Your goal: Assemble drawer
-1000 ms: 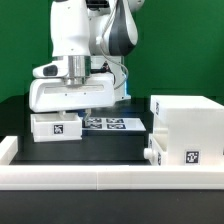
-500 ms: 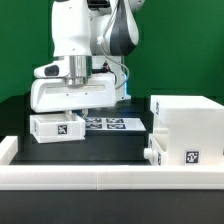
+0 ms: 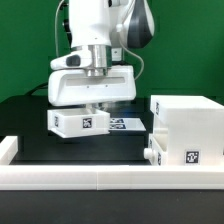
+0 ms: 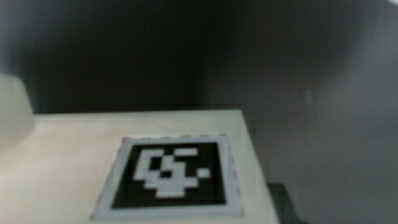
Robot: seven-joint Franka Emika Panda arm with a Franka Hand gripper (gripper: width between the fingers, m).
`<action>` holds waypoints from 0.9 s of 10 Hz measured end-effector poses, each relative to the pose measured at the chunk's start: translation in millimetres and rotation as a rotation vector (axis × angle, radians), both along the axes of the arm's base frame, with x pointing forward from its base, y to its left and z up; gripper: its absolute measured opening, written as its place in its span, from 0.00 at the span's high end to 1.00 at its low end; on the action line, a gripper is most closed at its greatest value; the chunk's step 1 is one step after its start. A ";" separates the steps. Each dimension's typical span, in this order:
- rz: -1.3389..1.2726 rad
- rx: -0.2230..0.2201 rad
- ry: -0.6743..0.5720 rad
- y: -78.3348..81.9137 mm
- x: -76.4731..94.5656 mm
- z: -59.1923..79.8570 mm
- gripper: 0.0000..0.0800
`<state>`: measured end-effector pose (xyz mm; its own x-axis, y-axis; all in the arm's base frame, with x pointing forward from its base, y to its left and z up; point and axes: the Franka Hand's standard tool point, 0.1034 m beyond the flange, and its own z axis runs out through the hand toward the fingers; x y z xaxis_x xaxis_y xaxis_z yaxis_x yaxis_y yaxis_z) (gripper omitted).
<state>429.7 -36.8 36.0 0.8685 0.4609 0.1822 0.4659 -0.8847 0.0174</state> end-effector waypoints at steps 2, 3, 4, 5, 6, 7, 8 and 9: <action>0.073 0.001 0.002 10.8 18.0 4.7 0.95; 0.094 0.001 0.004 14.1 20.2 5.2 0.95; 0.104 -0.001 0.006 11.6 18.0 3.8 0.95; 0.101 -0.001 0.007 11.5 17.8 3.4 0.95; 0.104 -0.001 0.008 11.5 17.6 3.0 0.95; 0.221 -0.022 -0.001 11.3 18.0 2.8 0.95; 0.361 -0.041 0.004 9.9 22.6 3.0 0.95; 0.491 -0.059 0.010 9.8 34.9 5.6 0.95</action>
Offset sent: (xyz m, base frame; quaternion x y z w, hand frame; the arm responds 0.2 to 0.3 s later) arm 0.0000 0.0000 0.0000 0.0000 0.0000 -0.0650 0.9979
